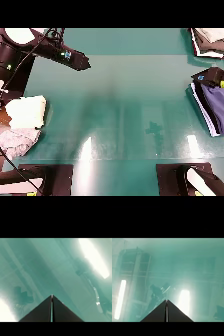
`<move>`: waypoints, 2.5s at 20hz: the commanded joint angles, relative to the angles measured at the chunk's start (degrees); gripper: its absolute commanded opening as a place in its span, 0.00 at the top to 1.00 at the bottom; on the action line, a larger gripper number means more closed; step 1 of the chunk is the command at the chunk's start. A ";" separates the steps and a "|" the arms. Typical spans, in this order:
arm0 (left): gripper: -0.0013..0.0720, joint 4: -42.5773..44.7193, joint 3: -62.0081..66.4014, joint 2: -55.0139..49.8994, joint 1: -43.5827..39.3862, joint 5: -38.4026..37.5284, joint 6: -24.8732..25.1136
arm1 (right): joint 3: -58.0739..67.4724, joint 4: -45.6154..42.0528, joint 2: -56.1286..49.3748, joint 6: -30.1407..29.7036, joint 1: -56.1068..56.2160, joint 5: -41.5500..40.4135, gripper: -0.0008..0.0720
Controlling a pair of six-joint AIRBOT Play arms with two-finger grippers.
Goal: Fold the shirts.
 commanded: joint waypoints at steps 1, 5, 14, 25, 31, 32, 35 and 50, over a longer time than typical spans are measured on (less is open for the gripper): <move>0.95 6.16 0.35 1.22 1.60 -7.39 -3.72 | -0.04 0.02 0.04 0.02 0.07 0.42 0.96; 0.95 22.60 -4.61 10.97 5.07 -17.86 -4.48 | -0.04 0.02 0.04 0.02 0.07 0.98 0.96; 0.07 37.18 -46.56 26.38 19.28 -6.45 -12.96 | -0.04 0.02 0.04 -0.02 0.11 2.62 0.96; 0.07 36.87 -57.18 18.67 26.56 20.85 -16.72 | -0.04 0.20 0.04 0.02 0.66 4.13 0.95; 0.95 35.67 -51.34 17.73 26.56 15.32 -16.24 | -0.04 0.17 0.04 0.02 0.66 4.42 0.96; 0.95 35.47 -47.87 17.73 26.56 12.13 -15.61 | -0.04 0.17 0.04 0.02 0.66 4.42 0.96; 0.95 26.23 -33.05 19.41 25.94 1.95 -3.54 | -0.02 0.20 0.04 0.02 0.66 4.22 0.96; 0.95 -1.88 -1.25 6.40 -8.85 -1.97 14.25 | 0.22 1.38 0.07 0.02 0.63 -1.57 0.96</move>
